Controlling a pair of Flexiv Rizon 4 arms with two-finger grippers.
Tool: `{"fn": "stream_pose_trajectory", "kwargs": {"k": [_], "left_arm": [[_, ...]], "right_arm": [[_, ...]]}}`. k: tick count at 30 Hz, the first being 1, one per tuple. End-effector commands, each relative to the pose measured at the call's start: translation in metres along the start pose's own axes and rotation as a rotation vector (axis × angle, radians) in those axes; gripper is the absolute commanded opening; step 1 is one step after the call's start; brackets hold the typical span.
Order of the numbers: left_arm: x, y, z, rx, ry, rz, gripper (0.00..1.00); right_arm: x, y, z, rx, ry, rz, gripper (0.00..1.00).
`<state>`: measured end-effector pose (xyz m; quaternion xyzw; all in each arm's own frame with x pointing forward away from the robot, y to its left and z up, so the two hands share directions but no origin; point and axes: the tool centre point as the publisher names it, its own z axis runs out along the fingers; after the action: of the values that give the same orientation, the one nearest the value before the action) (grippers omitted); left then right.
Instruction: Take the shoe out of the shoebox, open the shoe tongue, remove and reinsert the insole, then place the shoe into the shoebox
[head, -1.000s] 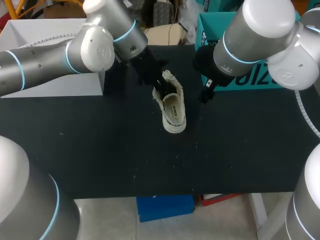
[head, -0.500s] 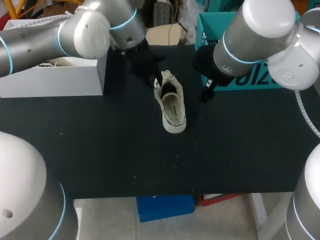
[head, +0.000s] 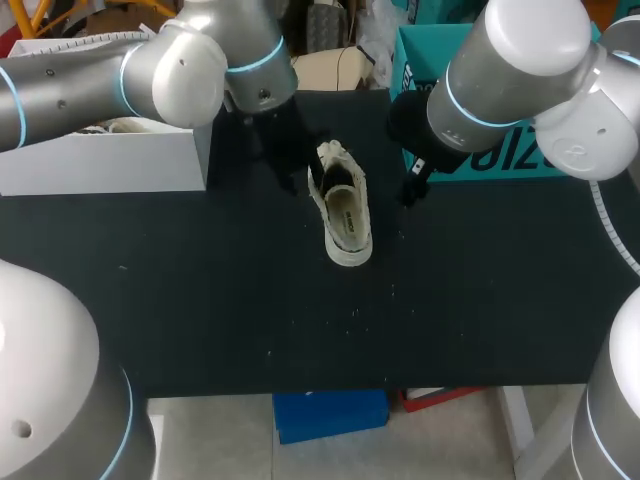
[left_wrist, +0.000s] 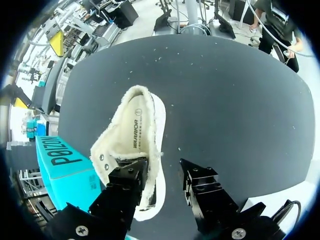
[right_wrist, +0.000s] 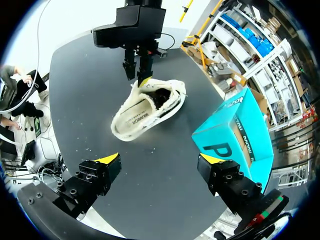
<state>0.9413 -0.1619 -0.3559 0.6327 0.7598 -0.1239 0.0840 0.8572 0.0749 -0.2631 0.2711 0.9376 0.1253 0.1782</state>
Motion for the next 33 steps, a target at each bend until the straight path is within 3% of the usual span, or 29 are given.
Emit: {"fn": "stream_pose_trajectory", "kwargs": {"k": [1,15,27,30,32,33], "left_arm": [[0.000,0.003,0.016,-0.029,-0.027,0.007,0.42],[-0.007,-0.003,0.050,-0.072,-0.047,0.040,0.41],[-0.005,0.010,0.067,-0.077,-0.029,0.016,0.41],[-0.007,0.013,0.069,-0.096,-0.010,0.029,0.29],[-0.007,0.014,0.069,-0.098,-0.006,0.035,0.00],[-0.009,0.015,0.067,-0.099,-0.002,0.040,0.00]], "right_arm": [[0.001,0.000,0.001,0.000,0.000,0.000,1.00],[0.001,0.000,0.001,0.000,0.000,0.000,1.00],[0.001,0.000,0.001,0.000,0.000,0.000,1.00],[0.001,0.000,0.001,0.000,0.000,0.000,1.00],[0.001,0.000,0.001,0.000,0.000,0.000,1.00],[0.001,0.000,0.001,0.000,0.000,0.000,1.00]]}}
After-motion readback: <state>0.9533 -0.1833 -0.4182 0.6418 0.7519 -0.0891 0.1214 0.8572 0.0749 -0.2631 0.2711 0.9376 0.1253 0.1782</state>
